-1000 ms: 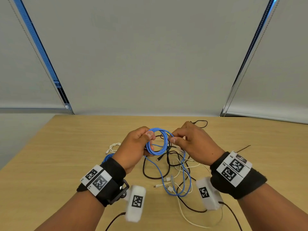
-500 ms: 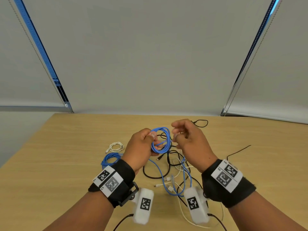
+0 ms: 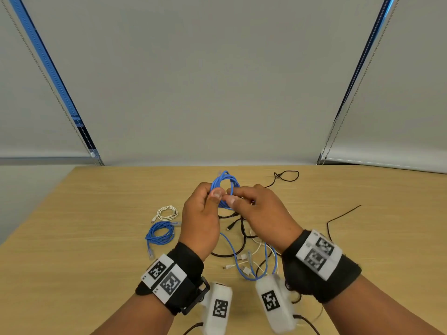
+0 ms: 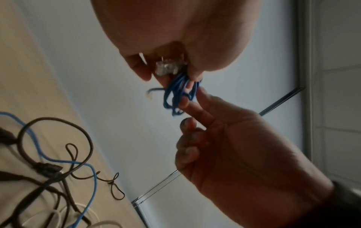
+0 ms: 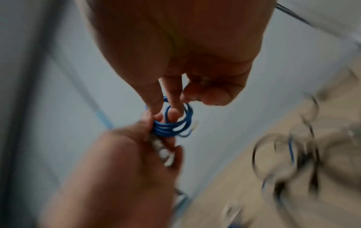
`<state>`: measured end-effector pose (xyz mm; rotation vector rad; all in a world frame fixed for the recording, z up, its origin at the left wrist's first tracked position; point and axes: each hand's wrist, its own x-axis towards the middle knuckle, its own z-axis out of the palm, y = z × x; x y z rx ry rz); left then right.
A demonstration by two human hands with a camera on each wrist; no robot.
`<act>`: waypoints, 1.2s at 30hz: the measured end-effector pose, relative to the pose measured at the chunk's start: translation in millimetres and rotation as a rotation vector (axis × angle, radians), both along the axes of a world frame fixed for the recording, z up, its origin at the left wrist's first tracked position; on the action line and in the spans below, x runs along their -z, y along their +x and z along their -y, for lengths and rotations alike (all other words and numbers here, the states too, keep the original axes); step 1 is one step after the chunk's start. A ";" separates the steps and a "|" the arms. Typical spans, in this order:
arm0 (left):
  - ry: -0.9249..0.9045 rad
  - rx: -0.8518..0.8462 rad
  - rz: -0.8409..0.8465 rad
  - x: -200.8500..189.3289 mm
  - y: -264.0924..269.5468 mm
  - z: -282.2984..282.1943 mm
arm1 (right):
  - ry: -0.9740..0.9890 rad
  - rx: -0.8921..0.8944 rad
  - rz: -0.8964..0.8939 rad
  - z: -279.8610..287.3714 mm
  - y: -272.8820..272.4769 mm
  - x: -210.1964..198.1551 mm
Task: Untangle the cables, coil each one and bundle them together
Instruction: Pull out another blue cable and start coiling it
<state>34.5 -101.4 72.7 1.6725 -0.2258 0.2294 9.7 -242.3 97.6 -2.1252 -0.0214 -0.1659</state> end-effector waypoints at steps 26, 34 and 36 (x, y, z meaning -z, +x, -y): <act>-0.442 0.152 -0.429 -7.4 15.7 -10.3 | 0.412 -0.002 0.013 0.9 -13.4 23.1; -0.216 0.110 -0.307 -2.0 18.7 -16.4 | 0.154 0.103 0.296 0.8 -17.9 7.8; -0.150 0.122 -0.256 -1.3 15.5 -14.4 | 0.085 0.015 0.281 -4.9 -17.4 2.9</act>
